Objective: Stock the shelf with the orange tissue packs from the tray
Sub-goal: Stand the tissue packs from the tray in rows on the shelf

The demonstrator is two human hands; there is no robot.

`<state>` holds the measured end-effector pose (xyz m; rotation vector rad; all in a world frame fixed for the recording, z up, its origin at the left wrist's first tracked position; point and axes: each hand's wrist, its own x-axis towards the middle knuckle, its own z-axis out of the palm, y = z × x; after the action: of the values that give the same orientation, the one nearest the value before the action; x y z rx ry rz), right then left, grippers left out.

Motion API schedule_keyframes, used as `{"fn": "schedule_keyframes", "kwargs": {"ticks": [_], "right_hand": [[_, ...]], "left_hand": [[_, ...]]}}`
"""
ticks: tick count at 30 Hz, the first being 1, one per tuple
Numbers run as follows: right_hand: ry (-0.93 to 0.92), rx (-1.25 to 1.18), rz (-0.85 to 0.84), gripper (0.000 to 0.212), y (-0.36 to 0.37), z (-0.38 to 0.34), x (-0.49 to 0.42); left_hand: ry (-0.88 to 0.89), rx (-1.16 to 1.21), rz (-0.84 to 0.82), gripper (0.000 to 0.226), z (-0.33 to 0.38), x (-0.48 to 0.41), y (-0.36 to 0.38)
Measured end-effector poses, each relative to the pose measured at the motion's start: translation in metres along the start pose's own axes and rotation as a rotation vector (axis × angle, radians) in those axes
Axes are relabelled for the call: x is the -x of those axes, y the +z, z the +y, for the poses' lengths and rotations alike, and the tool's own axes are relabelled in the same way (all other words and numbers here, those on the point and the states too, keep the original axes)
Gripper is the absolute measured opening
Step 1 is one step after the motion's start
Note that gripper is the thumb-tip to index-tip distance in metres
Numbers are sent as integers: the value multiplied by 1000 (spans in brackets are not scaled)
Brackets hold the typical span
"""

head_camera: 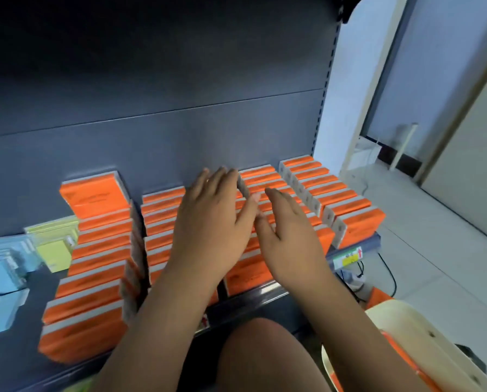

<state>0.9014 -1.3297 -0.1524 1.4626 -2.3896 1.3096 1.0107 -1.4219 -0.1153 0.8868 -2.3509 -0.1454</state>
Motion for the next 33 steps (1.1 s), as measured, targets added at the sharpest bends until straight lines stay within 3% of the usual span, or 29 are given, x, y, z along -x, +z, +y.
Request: {"fn": "schedule_keyframes", "kwargs": {"ticks": [5,7,12,14,17,20,28,33], "right_hand": [[183,8,141,51,-68,67,50],[302,69,183,58,-88,100,75],[564,131,204,49,-123,164,143],[669,138,185,48,-131,185,169],[843,116,132,48,-136,215,207],[1022,76,90,49,-130,243,239],[1475,-197,124,17,-96,307,284],[1546,-263,159,28,-73,342,275]], "left_hand": [[236,116,-133,59,95,22,52],[288,146,-208,60,130,36,79],[355,210,-433,64,192,68,148],[286,297,-542,56,211,86,171],[-43,602,-781,38,231,115,205],[-222,748,-942,42,237,143,247],[-396,568,-1173,49,241,188,348],[-511,470,-1203,47,235,197,409]]}}
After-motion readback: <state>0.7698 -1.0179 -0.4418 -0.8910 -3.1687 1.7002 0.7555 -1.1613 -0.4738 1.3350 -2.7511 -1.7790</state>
